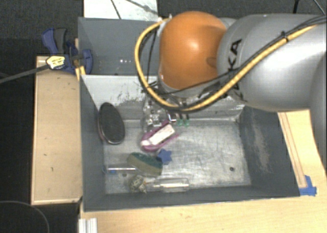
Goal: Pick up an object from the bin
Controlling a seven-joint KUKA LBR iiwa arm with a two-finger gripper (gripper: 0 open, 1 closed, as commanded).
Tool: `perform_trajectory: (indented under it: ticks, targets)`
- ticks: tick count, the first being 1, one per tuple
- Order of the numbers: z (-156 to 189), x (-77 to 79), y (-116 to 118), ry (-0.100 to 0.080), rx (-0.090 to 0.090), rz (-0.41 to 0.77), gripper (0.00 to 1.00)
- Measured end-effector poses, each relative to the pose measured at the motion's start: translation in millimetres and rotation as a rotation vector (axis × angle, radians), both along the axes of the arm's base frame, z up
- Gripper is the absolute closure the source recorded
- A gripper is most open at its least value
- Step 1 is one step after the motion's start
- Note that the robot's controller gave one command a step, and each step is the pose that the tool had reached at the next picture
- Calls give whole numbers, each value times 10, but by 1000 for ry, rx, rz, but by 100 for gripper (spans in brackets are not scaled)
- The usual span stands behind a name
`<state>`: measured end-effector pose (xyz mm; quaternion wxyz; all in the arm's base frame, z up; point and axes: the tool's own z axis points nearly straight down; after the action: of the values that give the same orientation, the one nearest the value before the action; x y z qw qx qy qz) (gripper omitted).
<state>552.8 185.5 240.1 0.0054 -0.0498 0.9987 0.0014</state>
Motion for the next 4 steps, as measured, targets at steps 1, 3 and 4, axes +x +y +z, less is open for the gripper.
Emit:
perform_trajectory:
  ticks: [1, 3, 4]
  targets:
    - [-39, -14, -5, 7, -2, -2, 0]
    - [-1709, -225, 30, 7, -1, 114, 0]
    - [-1664, -199, 26, -1, 1, 107, 100]
